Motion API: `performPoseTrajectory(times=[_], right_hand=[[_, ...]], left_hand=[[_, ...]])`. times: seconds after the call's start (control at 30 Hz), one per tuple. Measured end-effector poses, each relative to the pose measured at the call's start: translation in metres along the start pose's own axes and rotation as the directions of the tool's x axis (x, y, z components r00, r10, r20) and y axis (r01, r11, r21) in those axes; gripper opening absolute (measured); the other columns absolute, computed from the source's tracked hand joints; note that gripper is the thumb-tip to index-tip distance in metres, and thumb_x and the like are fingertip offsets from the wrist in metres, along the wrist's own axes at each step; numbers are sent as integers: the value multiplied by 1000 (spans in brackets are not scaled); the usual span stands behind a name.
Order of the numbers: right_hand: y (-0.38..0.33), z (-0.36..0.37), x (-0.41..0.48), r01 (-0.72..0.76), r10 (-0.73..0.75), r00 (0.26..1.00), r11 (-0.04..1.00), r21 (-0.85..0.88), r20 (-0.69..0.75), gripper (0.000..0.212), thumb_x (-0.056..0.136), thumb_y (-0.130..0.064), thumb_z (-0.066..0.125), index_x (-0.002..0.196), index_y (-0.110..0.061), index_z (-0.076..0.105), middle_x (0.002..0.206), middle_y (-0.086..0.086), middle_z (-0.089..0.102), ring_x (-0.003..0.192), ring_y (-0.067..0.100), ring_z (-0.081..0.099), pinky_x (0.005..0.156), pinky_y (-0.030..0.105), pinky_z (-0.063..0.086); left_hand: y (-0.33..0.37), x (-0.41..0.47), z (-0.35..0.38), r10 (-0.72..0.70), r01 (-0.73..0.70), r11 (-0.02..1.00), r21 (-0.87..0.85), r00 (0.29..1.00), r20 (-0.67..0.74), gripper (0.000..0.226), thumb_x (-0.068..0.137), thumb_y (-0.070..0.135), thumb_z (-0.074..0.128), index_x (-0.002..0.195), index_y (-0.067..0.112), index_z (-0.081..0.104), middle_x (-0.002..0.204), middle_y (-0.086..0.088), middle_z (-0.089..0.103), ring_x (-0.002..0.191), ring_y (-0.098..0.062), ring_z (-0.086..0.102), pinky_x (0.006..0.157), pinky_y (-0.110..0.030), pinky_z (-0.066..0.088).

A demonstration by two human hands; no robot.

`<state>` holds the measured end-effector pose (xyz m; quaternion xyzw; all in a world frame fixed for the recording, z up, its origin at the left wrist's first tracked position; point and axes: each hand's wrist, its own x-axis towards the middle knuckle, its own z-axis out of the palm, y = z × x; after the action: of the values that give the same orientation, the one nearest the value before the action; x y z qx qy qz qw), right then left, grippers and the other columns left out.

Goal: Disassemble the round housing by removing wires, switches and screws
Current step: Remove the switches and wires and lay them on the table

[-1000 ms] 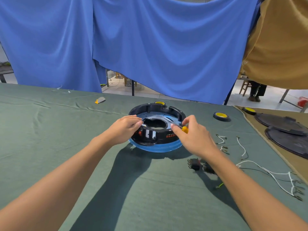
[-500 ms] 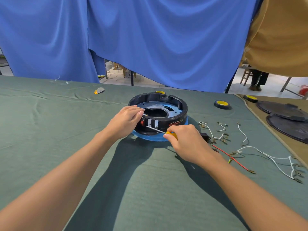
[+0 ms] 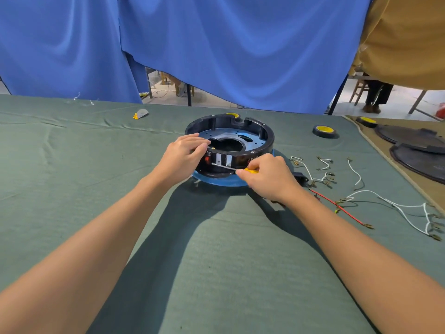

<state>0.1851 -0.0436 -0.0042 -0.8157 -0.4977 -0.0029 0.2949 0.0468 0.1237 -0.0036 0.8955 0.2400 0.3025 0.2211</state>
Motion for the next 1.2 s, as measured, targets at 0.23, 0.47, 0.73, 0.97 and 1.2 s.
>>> performPoseTrajectory(times=[0.23, 0.47, 0.73, 0.97, 1.2], right_hand=[[-4, -18, 19, 18, -13, 984, 999, -26, 178, 43, 82, -44, 67, 49, -17, 64, 45, -5, 58, 53, 14, 54, 53, 28, 44], [-3, -14, 9, -7, 14, 993, 998, -61, 113, 50, 87, -47, 62, 56, -8, 60, 47, 1, 46, 52, 19, 46, 49, 28, 34], [3, -7, -20, 54, -55, 995, 998, 17, 80, 25, 96, -36, 56, 98, -13, 66, 88, 3, 64, 79, 15, 53, 61, 29, 36], [-2, -5, -27, 105, -103, 994, 993, -52, 43, 31, 98, -32, 51, 84, -9, 66, 77, 7, 63, 77, 23, 49, 67, 33, 34], [8, -12, -11, 104, -109, 986, 993, 48, 124, 38, 96, -29, 56, 67, -6, 61, 60, 5, 53, 56, 14, 40, 57, 32, 33]], left_hand=[[3, -1, -2, -18, 18, 999, -31, 1000, -1, 32, 103, 21, 45, 121, 11, 70, 130, 1, 64, 136, -10, 43, 115, -27, 28], [4, -5, 3, -24, 24, 999, -22, 1000, -16, 33, 104, 23, 43, 121, 13, 70, 130, 2, 64, 135, -12, 43, 103, -16, 25], [3, -6, 5, -19, 18, 1000, -25, 999, -39, 33, 104, 24, 43, 121, 14, 69, 130, 3, 64, 135, -13, 42, 101, -16, 24], [5, -6, 4, -42, 41, 999, -12, 999, -19, 35, 104, 26, 42, 126, 15, 66, 134, 2, 61, 137, -12, 40, 105, -19, 23], [7, -7, 2, -59, 57, 997, -52, 998, -25, 33, 104, 26, 43, 124, 15, 68, 133, 2, 62, 137, -10, 40, 112, -25, 26]])
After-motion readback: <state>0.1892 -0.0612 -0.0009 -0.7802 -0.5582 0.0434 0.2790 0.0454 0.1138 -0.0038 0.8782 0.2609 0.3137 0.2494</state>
